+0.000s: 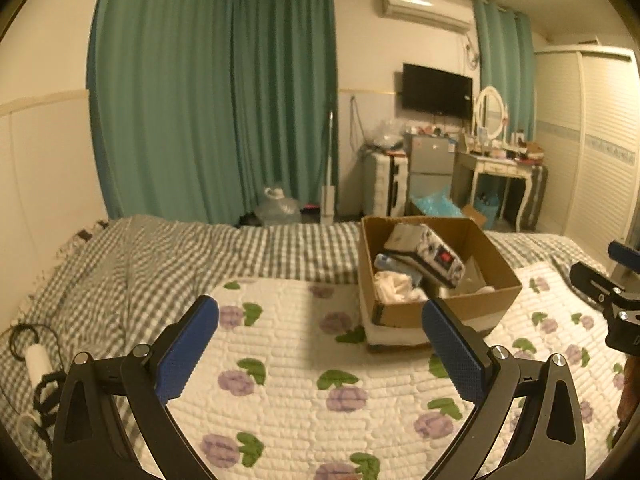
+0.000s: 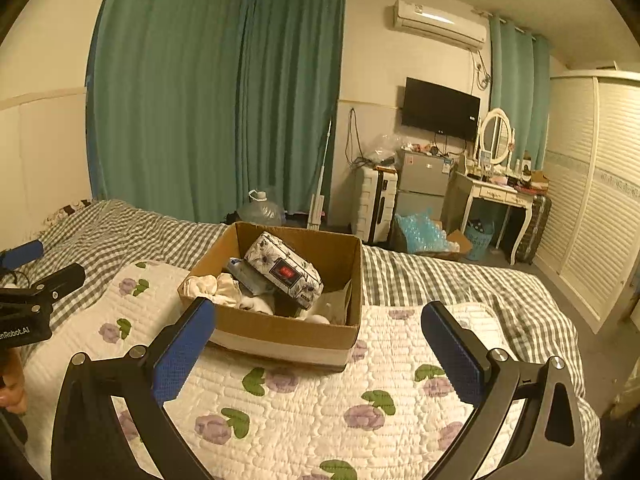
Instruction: Organize soft objects
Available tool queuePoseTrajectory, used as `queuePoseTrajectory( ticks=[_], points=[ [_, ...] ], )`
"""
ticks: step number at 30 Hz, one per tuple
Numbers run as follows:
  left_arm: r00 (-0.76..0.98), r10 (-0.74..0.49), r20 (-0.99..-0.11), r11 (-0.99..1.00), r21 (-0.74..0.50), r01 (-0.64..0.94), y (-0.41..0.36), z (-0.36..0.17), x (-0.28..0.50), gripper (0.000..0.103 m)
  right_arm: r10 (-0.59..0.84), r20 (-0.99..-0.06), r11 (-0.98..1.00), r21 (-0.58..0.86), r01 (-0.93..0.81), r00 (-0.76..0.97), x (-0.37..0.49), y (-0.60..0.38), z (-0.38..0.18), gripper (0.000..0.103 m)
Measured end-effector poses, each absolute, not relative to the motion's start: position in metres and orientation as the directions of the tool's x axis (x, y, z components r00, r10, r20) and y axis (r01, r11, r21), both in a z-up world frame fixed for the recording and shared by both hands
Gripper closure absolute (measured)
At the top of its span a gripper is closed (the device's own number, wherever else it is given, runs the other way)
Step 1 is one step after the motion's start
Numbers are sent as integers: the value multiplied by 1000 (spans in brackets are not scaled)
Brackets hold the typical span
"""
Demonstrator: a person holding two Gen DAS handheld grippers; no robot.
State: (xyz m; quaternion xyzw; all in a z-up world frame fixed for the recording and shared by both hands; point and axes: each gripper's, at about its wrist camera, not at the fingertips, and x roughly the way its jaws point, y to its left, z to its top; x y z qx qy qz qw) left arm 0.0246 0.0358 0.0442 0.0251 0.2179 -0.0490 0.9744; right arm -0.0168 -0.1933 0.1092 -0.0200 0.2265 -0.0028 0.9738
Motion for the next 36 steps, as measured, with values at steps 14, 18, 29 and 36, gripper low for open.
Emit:
queuePoseTrajectory(
  ticks=[14,18,29,36],
  points=[
    [910,-88,-405,993,41,115,32,55,11,0,-34,-436,999,-30,23,899,-30,-199,114,0],
    [908,-89,-409,993,39,115,31,56,12,0,-38,-436,999,-30,27,899,-30,-201,114,0],
    [910,-95,-403,992,43,123,30,57,9,0,-40,-440,999,-32,29,897,-32,-200,113,0],
    [910,-100,-403,991,46,129,29,57,9,0,-79,-427,995,-82,48,901,-35,-194,115,0]
  ],
)
